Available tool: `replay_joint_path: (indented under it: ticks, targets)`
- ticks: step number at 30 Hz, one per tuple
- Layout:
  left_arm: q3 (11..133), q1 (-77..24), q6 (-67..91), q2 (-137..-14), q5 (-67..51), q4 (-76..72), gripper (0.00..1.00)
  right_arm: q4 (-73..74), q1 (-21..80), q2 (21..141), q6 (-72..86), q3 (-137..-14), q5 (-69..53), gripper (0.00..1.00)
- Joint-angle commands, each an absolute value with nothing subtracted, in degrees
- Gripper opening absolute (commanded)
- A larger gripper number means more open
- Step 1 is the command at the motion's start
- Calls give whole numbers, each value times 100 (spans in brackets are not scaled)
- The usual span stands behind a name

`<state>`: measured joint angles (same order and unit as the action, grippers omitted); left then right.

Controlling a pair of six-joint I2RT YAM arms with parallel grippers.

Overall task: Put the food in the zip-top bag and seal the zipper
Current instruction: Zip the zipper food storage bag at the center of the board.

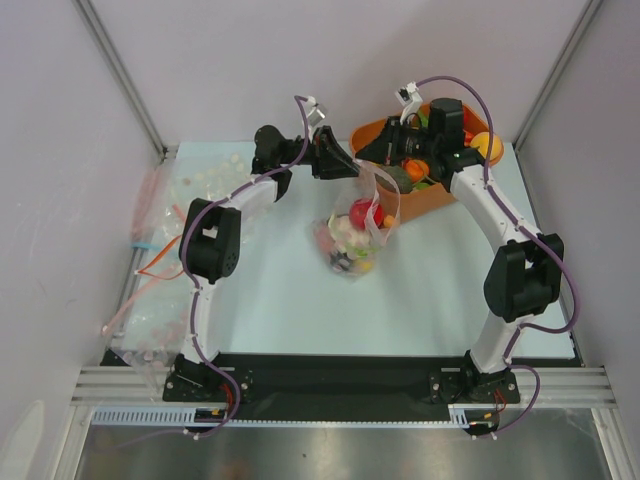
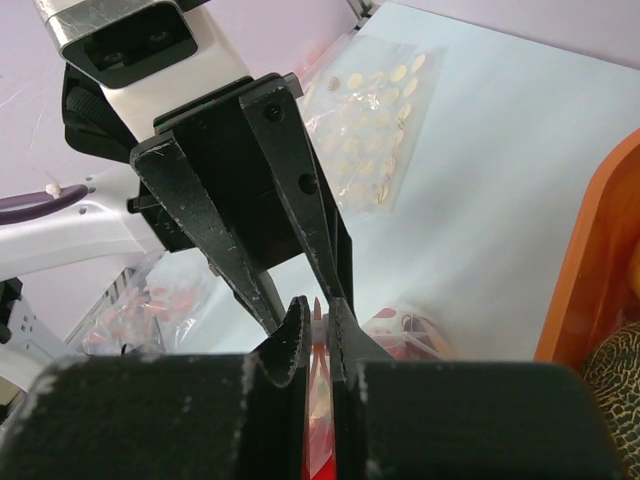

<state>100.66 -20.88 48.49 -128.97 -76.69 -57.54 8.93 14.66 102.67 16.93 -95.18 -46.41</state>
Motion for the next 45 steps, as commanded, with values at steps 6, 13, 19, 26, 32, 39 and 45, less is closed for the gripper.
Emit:
replay_joint_path:
  ticks: [6,13,19,26,32,39,45]
  targets:
    - [10388,-2136,4711,-12744,-7664,-5757,26,659,1503,10160,1705,-9703,-4772,0]
    - [10415,-2136,4658,-12744,-7638,-5643,29,650,1520,10186,1688,-9712,-4781,0]
    - [10485,-2136,4553,-12744,-7559,-5414,0,747,1547,10160,1600,-9703,-4755,0]
    - [10468,-2092,4535,-12700,-7471,-5274,0,808,1529,10046,1582,-9563,-4685,0]
    - [10468,-1978,4282,-12639,-7190,-4800,0,914,1441,9783,1503,-9308,-4606,0]
    - [10538,-1916,3182,-12375,-7023,-3428,0,1046,1406,9466,1415,-9036,-4509,0]
    - [10442,-1846,2919,-12199,-6900,-2929,0,1178,1354,9176,1354,-8824,-4403,0]
